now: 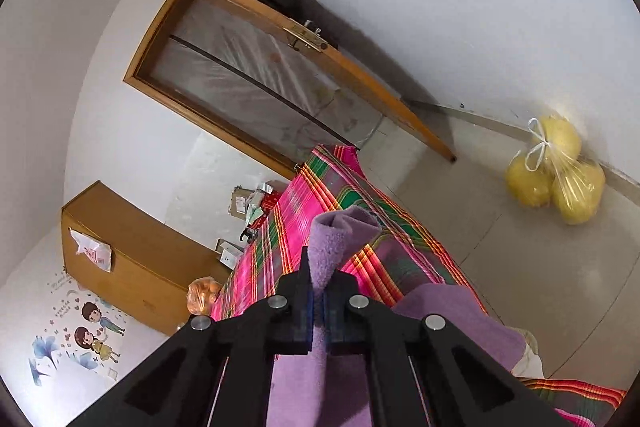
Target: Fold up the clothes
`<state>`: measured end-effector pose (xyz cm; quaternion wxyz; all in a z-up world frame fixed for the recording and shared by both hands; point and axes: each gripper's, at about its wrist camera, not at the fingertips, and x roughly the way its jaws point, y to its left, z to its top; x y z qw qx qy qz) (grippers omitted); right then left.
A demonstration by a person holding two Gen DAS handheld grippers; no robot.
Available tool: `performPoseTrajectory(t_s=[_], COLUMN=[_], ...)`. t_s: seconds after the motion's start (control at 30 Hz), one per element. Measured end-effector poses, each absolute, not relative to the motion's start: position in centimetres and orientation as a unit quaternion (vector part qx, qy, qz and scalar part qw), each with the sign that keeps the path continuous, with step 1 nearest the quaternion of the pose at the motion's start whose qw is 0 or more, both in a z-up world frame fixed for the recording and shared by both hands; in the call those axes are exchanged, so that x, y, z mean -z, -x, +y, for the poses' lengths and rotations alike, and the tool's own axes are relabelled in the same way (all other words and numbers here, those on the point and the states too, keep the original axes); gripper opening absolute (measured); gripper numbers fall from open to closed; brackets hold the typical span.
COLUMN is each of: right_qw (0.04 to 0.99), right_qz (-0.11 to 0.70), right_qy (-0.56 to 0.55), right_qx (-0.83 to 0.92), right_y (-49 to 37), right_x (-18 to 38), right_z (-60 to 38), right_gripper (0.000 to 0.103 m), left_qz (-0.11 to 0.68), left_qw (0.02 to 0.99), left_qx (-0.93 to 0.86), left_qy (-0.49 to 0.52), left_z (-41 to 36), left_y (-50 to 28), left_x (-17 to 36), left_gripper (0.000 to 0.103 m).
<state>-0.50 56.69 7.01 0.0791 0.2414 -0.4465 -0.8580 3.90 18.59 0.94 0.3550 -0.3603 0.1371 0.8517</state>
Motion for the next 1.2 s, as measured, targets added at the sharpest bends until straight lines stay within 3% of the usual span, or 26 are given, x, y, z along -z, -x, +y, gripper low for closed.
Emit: performPoseTrajectory(t_s=[0.3, 0.53, 0.67, 0.83, 0.97, 1.03, 1.1, 1.2], right_qw=[0.075, -0.006, -0.005, -0.027, -0.102, -0.114, -0.073, 0.009], right_qz=[-0.444, -0.496, -0.508, -0.480, -0.415, -0.388, -0.373, -0.357], right_qy=[-0.219, -0.334, -0.336, -0.334, -0.315, -0.302, -0.313, -0.353], right_qx=[0.866, 0.802, 0.793, 0.811, 0.847, 0.863, 0.871, 0.865], right_y=[-2.4, -3.6, -4.1, -4.5, -5.4, -5.6, -4.4, -1.3], right_x=[-7.1, 4.0, 5.0, 3.3, 0.4, -0.9, -1.5, -1.3], right_z=[58.2, 60.7, 61.2, 61.7, 62.5, 62.5, 61.6, 59.6], right_gripper=[0.003, 0.003, 0.009, 0.012, 0.030, 0.030, 0.030, 0.030], left_qz=[0.036, 0.038, 0.032, 0.012, -0.031, -0.045, -0.053, -0.063], left_qw=[0.417, 0.433, 0.436, 0.444, 0.453, 0.446, 0.428, 0.385], left_qx=[-0.858, -0.813, -0.806, -0.804, -0.808, -0.821, -0.835, -0.851], left_qy=[0.297, 0.387, 0.400, 0.396, 0.376, 0.354, 0.342, 0.352], left_z=[14.4, 16.2, 16.2, 15.6, 13.8, 12.6, 11.7, 10.5], left_y=[-5.3, -3.8, -3.7, -3.5, -2.9, -2.8, -2.3, -1.1], left_x=[-6.1, -0.9, -0.5, -1.2, -3.0, -4.3, -4.9, -4.5], left_gripper=[0.004, 0.004, 0.004, 0.005, 0.006, 0.007, 0.013, 0.014])
